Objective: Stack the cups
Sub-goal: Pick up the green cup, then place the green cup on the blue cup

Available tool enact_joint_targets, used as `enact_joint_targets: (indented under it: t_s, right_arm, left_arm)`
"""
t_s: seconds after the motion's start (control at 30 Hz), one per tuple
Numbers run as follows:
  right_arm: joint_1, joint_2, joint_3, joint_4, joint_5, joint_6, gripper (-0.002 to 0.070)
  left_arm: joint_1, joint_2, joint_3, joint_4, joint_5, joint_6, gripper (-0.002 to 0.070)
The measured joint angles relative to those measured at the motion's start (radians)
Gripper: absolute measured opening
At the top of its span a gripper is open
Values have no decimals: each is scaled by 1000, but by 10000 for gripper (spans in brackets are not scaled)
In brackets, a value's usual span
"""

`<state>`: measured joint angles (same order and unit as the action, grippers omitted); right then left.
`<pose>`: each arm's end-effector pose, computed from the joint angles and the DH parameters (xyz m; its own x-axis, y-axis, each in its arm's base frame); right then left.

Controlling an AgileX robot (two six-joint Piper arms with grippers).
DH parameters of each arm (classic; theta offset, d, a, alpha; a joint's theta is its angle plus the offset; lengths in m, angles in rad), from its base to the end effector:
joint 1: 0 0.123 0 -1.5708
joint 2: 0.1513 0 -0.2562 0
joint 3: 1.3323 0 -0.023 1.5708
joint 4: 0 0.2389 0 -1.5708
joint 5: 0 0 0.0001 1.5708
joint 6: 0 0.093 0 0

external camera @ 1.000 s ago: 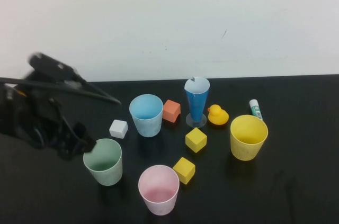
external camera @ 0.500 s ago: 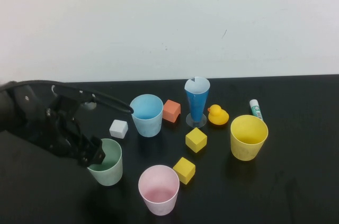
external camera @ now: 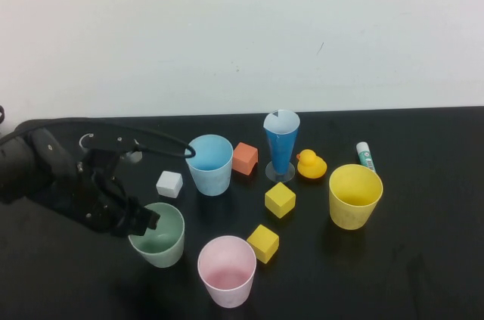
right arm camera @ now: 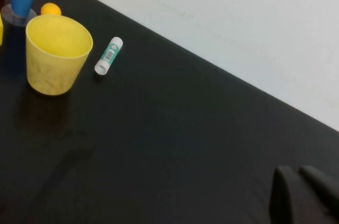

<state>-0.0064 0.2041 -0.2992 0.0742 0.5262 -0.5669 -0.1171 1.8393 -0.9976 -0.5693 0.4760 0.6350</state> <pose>0.0781 0.0030 0.2468 -0.2806 -0.4797 -0.8313 -0.1870 0.8769 -0.4428 0.3249 -0.0614 0.1273 -0.8811 0.2183 -0.4194 0.3160 0.9318 -0.1788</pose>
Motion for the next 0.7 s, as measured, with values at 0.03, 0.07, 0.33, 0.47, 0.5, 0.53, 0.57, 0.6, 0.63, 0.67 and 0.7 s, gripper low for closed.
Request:
enact_joint_targets:
  t_s: [0.03,0.07,0.33,0.47,0.5,0.53,0.57,0.6,0.63,0.67,0.7]
  right_arm:
    - [0,0,0,0,0,0,-3]
    - [0,0,0,0,0,0,-3]
    - [0,0,0,0,0,0,-3]
    - [0,2,0,0,0,0,-3]
    - [0,5,0,0,0,0,-3]
    - [0,10,0,0,0,0,-3]
    - [0,13,0,0,0,0,-3]
    - [0,18,0,0,0,0,-3]
    - [0,19,0,0,0,0,-3]
    - [0,20,0,0,0,0,-3]
    - [0,20,0,0,0,0,-3]
  left_arm:
    - [0,0,0,-21,-5,0,74]
    - [0,2,0,-40,-11,0,48]
    - [0,4,-11,-119,-26,-14,9]
    - [0,-5,-58,-121,30,-46,9]
    - [2,-10,-79,-121,56,-49,9]
    - [2,-19,-102,-121,86,-49,9]
    - [2,-29,-127,-119,116,-51,9]
    - [2,-40,-153,-119,148,-54,8]
    - [2,-53,-174,-119,173,-53,8]
    - [2,-66,-199,-119,203,-53,8]
    - [2,-79,-221,-119,230,-53,8]
